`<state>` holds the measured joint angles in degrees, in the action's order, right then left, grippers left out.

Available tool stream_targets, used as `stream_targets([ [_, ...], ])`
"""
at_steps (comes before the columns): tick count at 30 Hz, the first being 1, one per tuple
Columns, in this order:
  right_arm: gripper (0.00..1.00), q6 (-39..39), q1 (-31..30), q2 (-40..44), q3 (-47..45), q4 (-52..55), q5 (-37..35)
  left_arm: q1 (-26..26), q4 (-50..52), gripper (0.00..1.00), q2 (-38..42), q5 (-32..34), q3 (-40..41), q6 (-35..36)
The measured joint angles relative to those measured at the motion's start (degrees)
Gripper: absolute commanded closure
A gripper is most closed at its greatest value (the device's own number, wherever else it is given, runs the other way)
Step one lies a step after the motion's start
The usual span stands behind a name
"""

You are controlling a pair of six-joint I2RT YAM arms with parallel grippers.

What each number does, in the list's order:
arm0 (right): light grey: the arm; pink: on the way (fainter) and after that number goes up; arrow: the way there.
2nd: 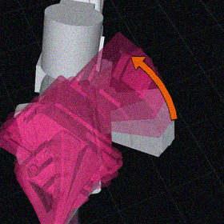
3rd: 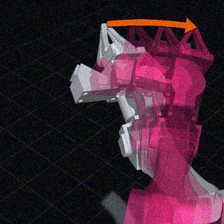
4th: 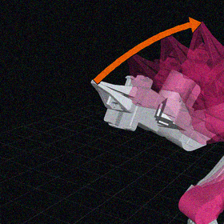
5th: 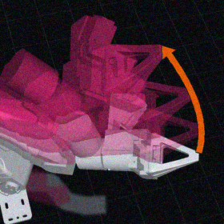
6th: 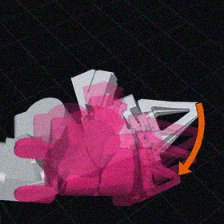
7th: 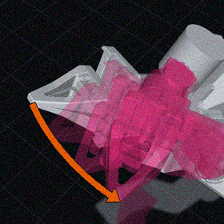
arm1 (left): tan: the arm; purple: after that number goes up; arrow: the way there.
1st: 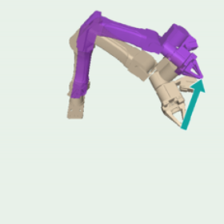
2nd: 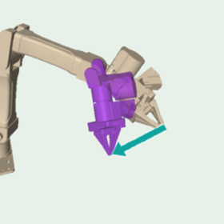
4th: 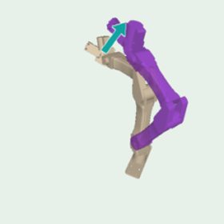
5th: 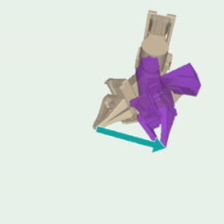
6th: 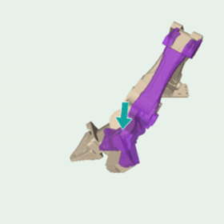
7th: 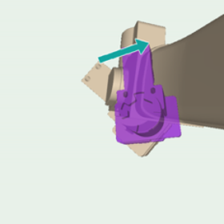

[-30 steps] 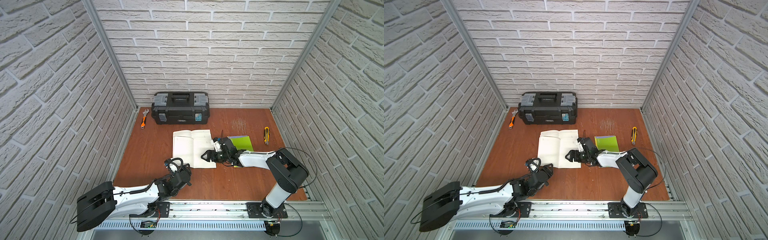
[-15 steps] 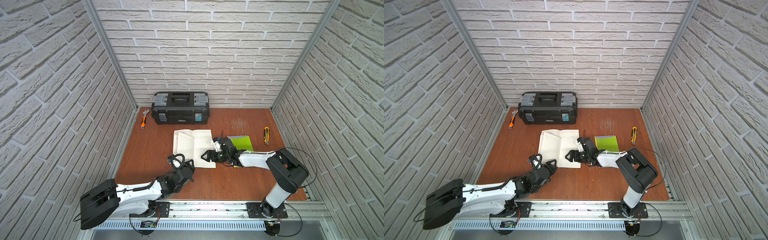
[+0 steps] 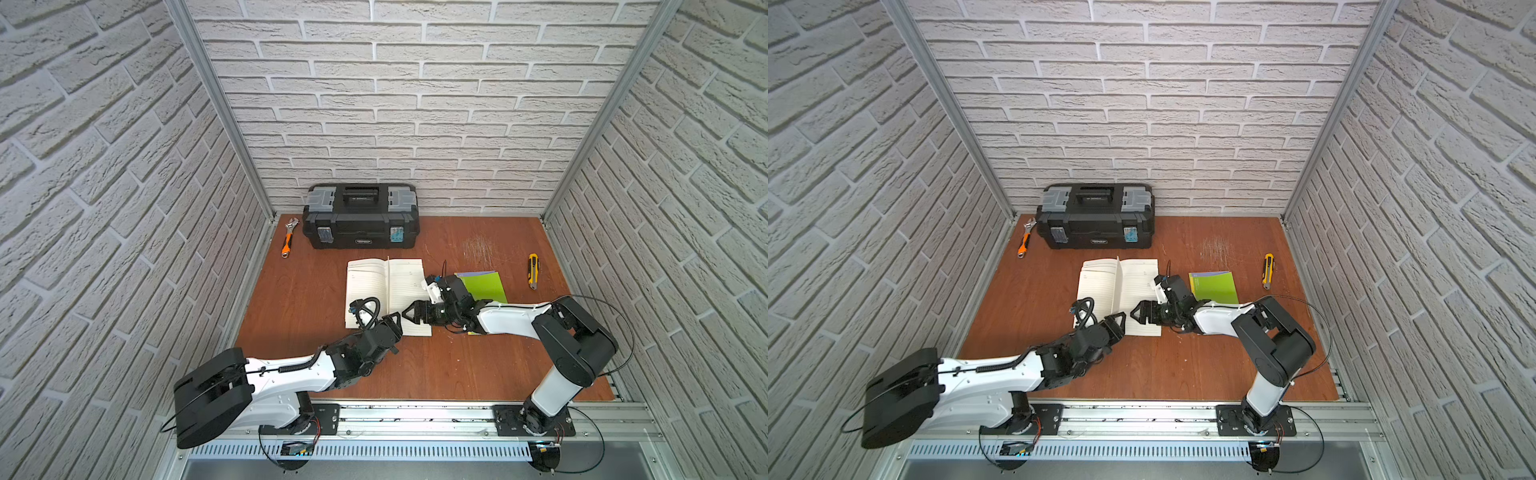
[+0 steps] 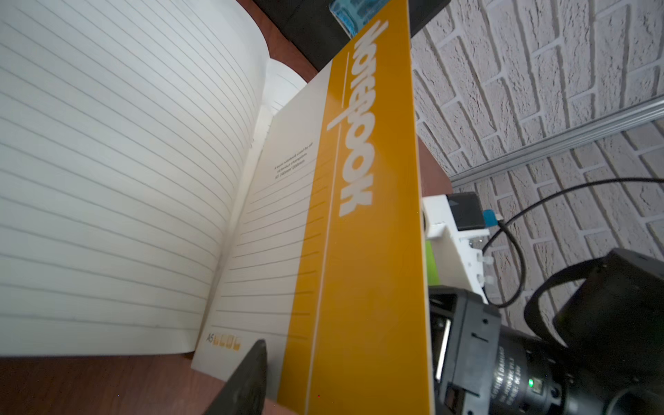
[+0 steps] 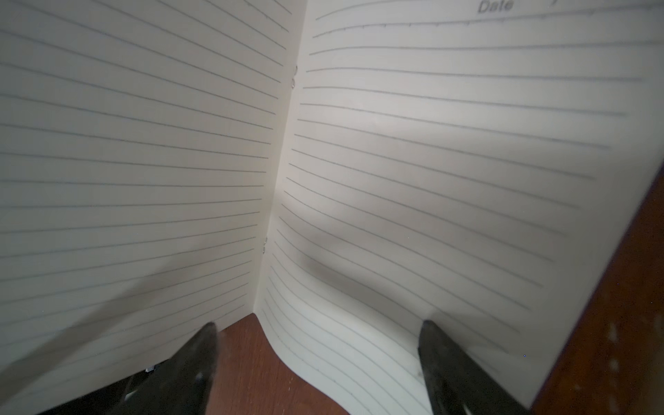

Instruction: Close the notebook

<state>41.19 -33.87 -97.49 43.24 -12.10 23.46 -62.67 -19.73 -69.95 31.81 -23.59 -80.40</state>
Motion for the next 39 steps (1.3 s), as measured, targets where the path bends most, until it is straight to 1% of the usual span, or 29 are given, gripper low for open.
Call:
stream_targets([
  [4,0.13,0.0,0.0,0.24,-0.72,-1.16,0.15,0.04,-2.86,0.49,-4.92,-2.38,-2.12,1.18],
  [8,0.13,-0.24,0.0,0.72,-1.44,-1.75,0.13,0.04,-6.69,0.5,-9.27,-4.42,-2.38,1.38],
  [15,0.13,-0.2,0.15,3.06,-2.73,0.46,-0.66,0.37,-12.04,0.51,-12.59,-6.71,-2.36,2.51],
  [20,0.13,0.48,0.5,6.34,-4.04,3.54,-2.29,0.37,-15.91,0.51,-14.45,-8.52,-1.79,5.79],
  [24,0.13,1.09,1.11,9.2,-5.01,6.36,-4.79,0.66,-21.53,0.51,-18.12,-9.73,-1.68,8.94],
  [27,0.13,1.86,1.44,11.76,-5.44,9.44,-7.43,0.76,-27.52,0.51,-21.75,-10.6,-1.51,9.99],
  [30,0.13,1.86,1.66,15.06,-5.42,13.57,-10.38,0.92,-33.03,0.52,-24.96,-11.41,-1.49,10.12],
  [34,0.13,0.76,1.79,19.96,-4.76,20.33,-14.69,0.87,-41.31,0.53,-28.89,-14.12,-1.92,9.86],
  [39,0.12,-0.9,2.01,25.66,-4.35,25.75,-19.67,0.87,-49.53,0.56,-33.24,-17.07,-3.48,9.09],
])
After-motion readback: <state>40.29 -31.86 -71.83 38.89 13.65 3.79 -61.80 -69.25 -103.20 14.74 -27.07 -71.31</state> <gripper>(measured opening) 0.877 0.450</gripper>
